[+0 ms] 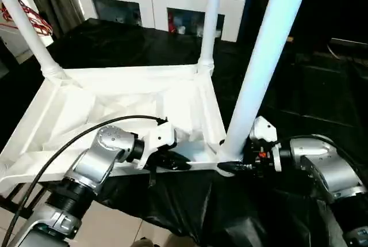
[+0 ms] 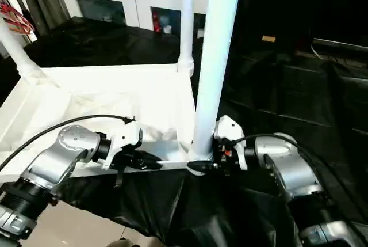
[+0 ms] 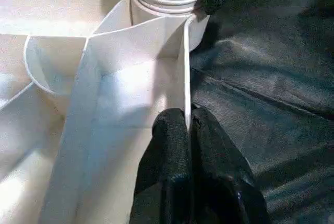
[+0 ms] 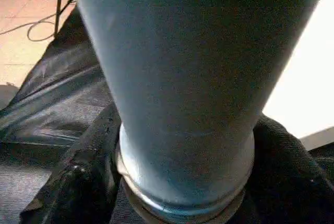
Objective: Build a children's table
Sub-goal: Rotate leg to tighten
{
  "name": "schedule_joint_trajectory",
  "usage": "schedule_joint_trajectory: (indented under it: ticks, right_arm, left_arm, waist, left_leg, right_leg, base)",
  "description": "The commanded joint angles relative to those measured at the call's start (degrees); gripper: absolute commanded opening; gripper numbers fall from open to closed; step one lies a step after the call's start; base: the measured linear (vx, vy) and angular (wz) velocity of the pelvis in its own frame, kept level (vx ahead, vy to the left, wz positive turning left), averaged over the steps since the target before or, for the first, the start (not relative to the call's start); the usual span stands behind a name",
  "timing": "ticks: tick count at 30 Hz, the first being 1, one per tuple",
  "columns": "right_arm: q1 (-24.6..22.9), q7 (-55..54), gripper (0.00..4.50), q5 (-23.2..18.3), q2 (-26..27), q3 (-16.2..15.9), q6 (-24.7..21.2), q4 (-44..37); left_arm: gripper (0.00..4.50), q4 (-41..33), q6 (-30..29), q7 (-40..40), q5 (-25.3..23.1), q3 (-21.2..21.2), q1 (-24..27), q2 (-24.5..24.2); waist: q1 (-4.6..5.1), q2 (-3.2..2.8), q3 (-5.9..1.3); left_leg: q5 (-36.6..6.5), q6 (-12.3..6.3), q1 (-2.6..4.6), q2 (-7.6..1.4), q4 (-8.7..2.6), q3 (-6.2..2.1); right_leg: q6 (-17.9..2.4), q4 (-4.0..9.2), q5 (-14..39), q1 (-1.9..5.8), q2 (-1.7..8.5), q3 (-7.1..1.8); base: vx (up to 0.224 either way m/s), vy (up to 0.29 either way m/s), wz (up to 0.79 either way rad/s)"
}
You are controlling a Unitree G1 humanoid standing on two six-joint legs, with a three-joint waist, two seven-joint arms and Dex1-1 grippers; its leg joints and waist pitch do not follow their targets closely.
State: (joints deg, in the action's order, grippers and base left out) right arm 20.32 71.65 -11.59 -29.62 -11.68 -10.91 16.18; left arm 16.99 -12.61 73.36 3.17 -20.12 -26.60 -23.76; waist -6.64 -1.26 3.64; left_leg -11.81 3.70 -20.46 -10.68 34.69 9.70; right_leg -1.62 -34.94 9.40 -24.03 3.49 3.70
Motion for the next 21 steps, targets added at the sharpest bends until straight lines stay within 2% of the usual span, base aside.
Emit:
schedule_joint_trajectory:
  ticks: [1,5,10,11,12,14,15,16,17,18,19,20,21]
  right_arm:
    - [-0.47,0.91,2.87,-0.74,0.10,-0.32,-0.91,-1.54]
    - [-1.31,0.20,2.75,-1.82,0.67,-0.01,-2.03,-2.09]
    - [-1.35,-2.92,2.74,-1.84,2.80,0.95,-1.84,-0.42]
    - [-0.59,-7.12,2.74,-1.16,4.96,2.14,-1.16,1.71]
    - [-0.48,-7.70,2.74,-1.03,5.22,2.27,-1.06,2.00]
    - [0.93,-14.84,2.74,0.71,8.43,3.61,0.13,5.48]
    - [0.93,-14.84,2.74,0.71,8.43,3.61,0.13,5.48]
    - [1.59,-18.19,2.74,1.64,9.87,4.13,0.29,7.01]
    - [3.30,-25.36,2.73,3.15,13.07,5.12,0.81,10.82]
    - [4.48,-30.20,2.73,4.13,15.23,5.80,1.11,13.43]
    - [6.18,-37.05,2.73,5.38,17.95,6.83,1.57,16.81]
    - [7.76,-42.99,2.73,6.17,20.21,7.95,1.95,19.77]
    - [7.76,-42.99,2.73,6.17,20.21,7.95,1.95,19.77]
  left_arm:
    - [0.00,-3.75,0.25,1.08,3.44,0.27,-0.54,0.78]
    - [0.00,-3.63,-0.68,0.08,3.37,0.59,-0.38,1.37]
    - [0.00,-0.66,-1.74,-5.37,0.94,1.24,-1.74,3.58]
    - [0.00,1.58,-1.60,-9.21,-0.62,1.68,-2.91,5.11]
    - [0.00,1.84,-1.60,-9.64,-0.76,1.73,-3.06,5.30]
    - [0.00,4.83,-1.98,-15.00,-2.60,2.32,-4.84,7.53]
    - [0.00,4.83,-1.98,-15.00,-2.60,2.32,-4.84,7.53]
    - [0.00,6.17,-2.50,-17.86,-3.41,2.63,-5.70,8.63]
    - [0.00,8.56,-3.27,-22.67,-4.38,3.24,-7.34,10.87]
    - [0.00,10.17,-3.81,-25.91,-5.01,3.66,-8.43,12.40]
    - [0.00,12.21,-3.98,-29.35,-5.61,4.11,-9.84,14.20]
    - [0.00,13.92,-3.84,-32.30,-6.20,4.51,-10.99,15.66]
    - [0.00,13.92,-3.84,-32.30,-6.20,4.51,-10.99,15.66]
  waist:
    - [0.06,0.91,-4.19]
    - [0.12,0.72,-4.20]
    - [0.21,0.83,-4.17]
    - [0.23,0.75,-4.13]
    - [0.37,0.84,-4.05]
    - [0.44,0.98,-4.22]
    - [0.64,0.94,-4.13]
    - [0.56,0.91,-4.32]
    - [1.16,0.85,-4.05]
    - [1.40,0.93,-4.15]
    - [1.49,1.00,-4.20]
    - [1.62,0.89,-4.17]
    - [1.80,0.87,-4.16]
  left_leg:
    - [-6.48,-4.31,-0.18,-2.18,-3.79,-0.36]
    - [-6.67,-4.00,-0.10,-2.20,-3.83,-0.40]
    - [-6.84,-3.74,-0.11,-2.09,-3.78,-0.37]
    - [-6.97,-3.57,-0.14,-2.02,-3.79,-0.39]
    - [-7.77,-3.15,-0.08,-1.80,-3.79,-0.37]
    - [-6.89,-2.63,-0.03,-1.76,-3.79,-0.38]
    - [-6.87,-2.48,-0.13,-1.70,-3.82,-0.36]
    - [-6.64,-2.42,-0.18,-1.73,-3.81,-0.48]
    - [-6.85,-2.30,-0.23,-1.56,-3.79,-0.27]
    - [-7.69,-1.53,0.02,-1.35,-3.80,-0.37]
    - [-7.59,-1.39,-0.03,-1.32,-3.82,-0.45]
    - [-7.12,-1.25,-0.08,-1.32,-3.86,-0.34]
    - [-7.02,-1.10,-0.13,-1.27,-3.88,-0.40]
  right_leg:
    - [-10.38,4.35,16.48,3.66,4.38,-2.70]
    - [-10.07,4.41,17.14,3.64,4.35,-2.70]
    - [-10.25,4.56,16.96,3.64,4.36,-2.64]
    - [-9.94,4.64,17.87,3.60,4.36,-2.63]
    - [-9.24,5.03,20.17,3.61,4.37,-2.47]
    - [-8.78,4.95,19.99,3.58,4.35,-2.53]
    - [-8.73,4.96,20.03,3.55,4.29,-2.54]
    - [-8.60,4.81,19.41,3.86,4.44,-2.50]
    - [-8.91,4.93,19.52,3.44,4.19,-2.47]
    - [-8.27,5.33,22.14,3.61,4.32,-2.26]
    - [-7.99,5.33,22.69,3.81,4.42,-2.23]
    - [-7.84,5.39,22.63,3.51,4.34,-2.33]
    - [-7.81,5.40,22.61,3.53,4.33,-2.27]
  base:
    - [0.000,0.000,0.00]
    - [0.000,0.000,0.00]
    - [0.000,0.000,0.00]
    - [0.000,0.000,0.00]
    - [0.000,0.000,0.00]
    - [0.000,0.000,0.00]
    - [0.000,0.000,0.00]
    - [0.000,0.000,0.00]
    - [0.000,0.000,0.00]
    - [0.000,0.000,0.00]
    - [0.000,0.000,0.00]
    - [0.000,0.000,0.00]
    - [0.000,0.000,0.00]
